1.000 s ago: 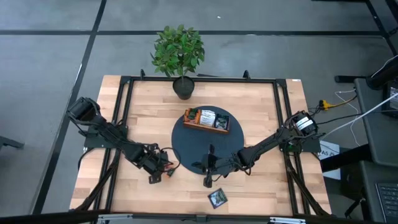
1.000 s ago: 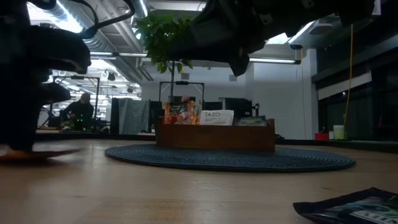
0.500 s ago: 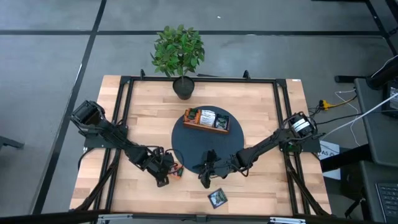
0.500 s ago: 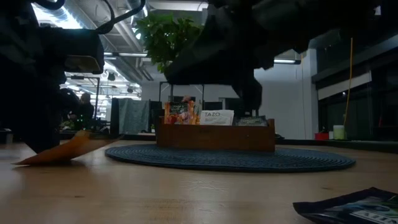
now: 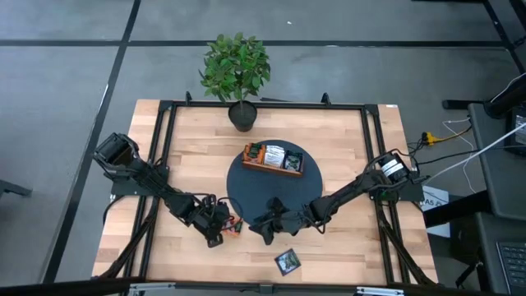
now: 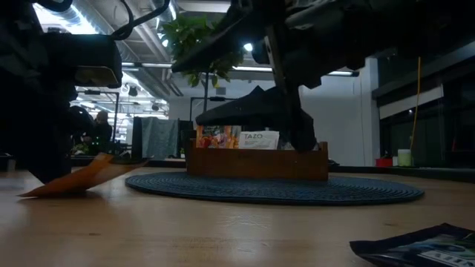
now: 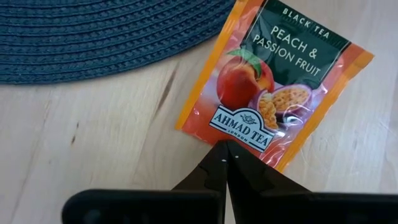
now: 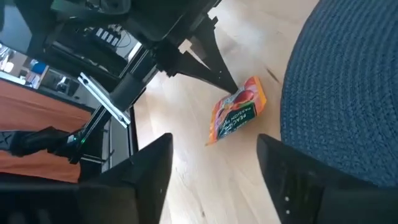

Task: Pick & Place Tea
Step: Put the orange tea bag into the left side of the wooden organizer

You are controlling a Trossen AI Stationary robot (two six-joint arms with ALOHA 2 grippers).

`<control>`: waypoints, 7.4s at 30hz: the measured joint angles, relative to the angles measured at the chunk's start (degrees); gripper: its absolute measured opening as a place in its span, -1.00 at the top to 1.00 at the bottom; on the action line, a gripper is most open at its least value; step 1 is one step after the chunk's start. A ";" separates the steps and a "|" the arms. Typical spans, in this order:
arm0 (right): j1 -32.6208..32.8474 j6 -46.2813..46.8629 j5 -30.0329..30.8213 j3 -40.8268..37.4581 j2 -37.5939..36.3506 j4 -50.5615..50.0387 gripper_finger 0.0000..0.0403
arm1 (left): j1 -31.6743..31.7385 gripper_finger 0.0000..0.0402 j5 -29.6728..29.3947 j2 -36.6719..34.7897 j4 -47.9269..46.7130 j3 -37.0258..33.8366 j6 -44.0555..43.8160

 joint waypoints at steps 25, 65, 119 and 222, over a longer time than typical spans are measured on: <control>-1.58 -0.22 1.22 8.90 6.62 -9.77 -0.25 | 1.31 0.99 -2.89 0.15 2.59 -0.11 0.46; -3.11 0.34 -0.38 13.35 9.42 -16.96 0.96 | 1.53 0.98 -0.54 0.11 6.73 0.73 6.73; -5.75 -46.38 1.11 15.03 -11.04 -47.71 1.00 | 13.43 0.13 -3.83 -10.80 10.30 7.72 36.38; -3.30 -44.79 11.78 0.42 -13.33 -26.51 0.42 | 45.07 0.99 19.31 -16.30 62.69 -21.73 52.96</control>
